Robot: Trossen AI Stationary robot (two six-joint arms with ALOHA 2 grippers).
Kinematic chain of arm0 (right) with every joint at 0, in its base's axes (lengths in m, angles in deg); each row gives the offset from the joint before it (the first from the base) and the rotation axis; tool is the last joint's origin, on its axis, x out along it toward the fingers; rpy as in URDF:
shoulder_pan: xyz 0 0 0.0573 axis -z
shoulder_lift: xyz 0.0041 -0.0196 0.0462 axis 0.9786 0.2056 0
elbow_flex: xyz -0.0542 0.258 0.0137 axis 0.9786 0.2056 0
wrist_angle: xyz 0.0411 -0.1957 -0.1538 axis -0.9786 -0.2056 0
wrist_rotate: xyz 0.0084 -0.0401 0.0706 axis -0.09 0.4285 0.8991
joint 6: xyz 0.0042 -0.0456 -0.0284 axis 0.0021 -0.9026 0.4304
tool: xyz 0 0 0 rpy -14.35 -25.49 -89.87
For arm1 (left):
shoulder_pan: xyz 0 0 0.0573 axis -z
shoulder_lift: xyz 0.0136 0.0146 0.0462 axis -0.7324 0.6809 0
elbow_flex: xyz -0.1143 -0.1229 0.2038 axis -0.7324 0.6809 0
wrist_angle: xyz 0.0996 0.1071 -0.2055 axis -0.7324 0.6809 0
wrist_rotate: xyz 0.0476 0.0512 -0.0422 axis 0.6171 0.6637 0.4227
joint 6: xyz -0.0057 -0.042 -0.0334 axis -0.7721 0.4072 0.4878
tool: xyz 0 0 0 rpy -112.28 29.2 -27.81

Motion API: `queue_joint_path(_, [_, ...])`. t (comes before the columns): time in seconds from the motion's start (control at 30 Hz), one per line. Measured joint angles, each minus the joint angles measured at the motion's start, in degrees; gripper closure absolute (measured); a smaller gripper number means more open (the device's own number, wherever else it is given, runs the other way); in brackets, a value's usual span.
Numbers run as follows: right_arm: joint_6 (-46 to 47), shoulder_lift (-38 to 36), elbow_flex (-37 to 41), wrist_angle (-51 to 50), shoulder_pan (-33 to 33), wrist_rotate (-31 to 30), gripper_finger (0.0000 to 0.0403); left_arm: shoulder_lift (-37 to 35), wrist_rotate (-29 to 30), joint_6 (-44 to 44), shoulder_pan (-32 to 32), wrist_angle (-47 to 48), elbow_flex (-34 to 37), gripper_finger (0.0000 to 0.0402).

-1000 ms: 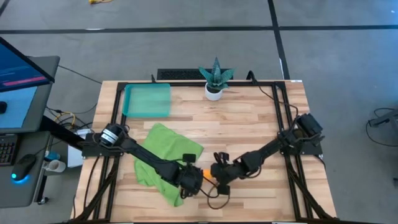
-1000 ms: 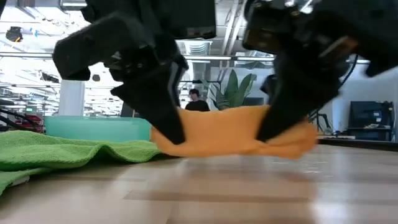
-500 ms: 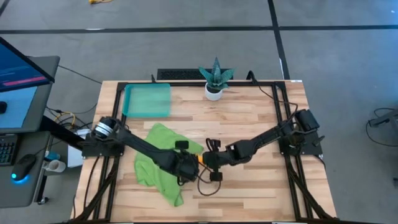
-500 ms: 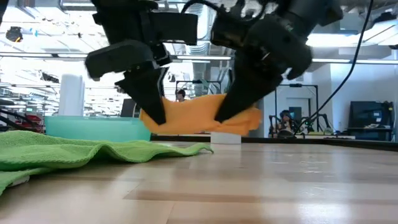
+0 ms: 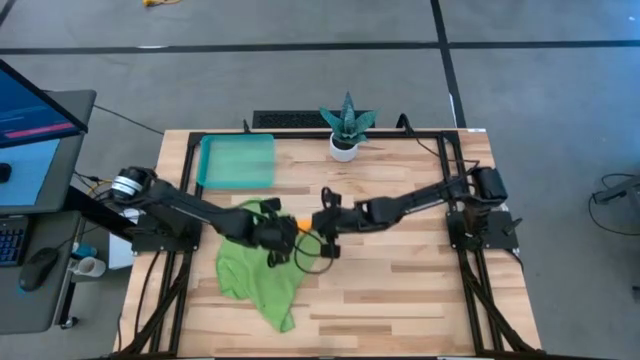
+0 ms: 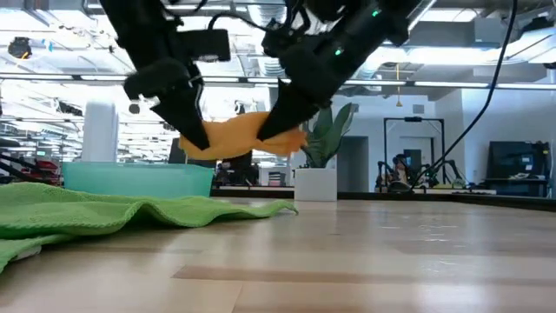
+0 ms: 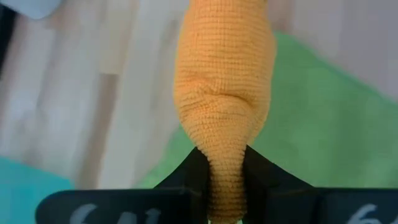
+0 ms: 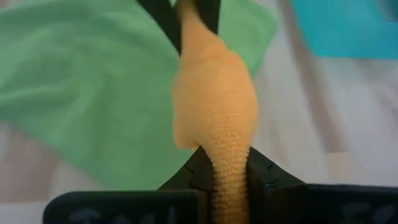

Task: Roll microfiber towels into tight, uniform cylinder then place into a basket
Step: Put the yellow microfiber cloth into the transparent light green bin

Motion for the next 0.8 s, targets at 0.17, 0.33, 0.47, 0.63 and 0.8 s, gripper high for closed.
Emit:
queue_joint_path(0.17, [-1.91,0.01,-0.13,1.55,5.37,1.32,0.0347,-4.83,-3.68,-7.16,-7.8,-7.6,6.92,0.0368])
queue_joint_path(0.33, [-6.08,1.3,-0.26,2.84,9.89,5.89,0.0347,-6.58,-11.55,-15.61,-16.7,-14.55,10.39,0.0368])
queue_joint_path(0.47, [-8.25,3.45,-0.41,3.41,12.8,9.46,0.0347,-6.56,-13.68,-21.74,-22.31,-15.11,10.04,0.0368])
queue_joint_path(0.63, [-9.64,6.09,-0.52,4.29,14.45,10.36,0.0347,-6.32,-18.76,-25.07,-27.51,-15.49,10.21,0.0368])
queue_joint_path(0.8, [-10.34,8.22,-0.77,4.18,15.36,10.77,0.0347,-5.36,-22.88,-27.06,-30.67,-16.12,10.26,0.0368])
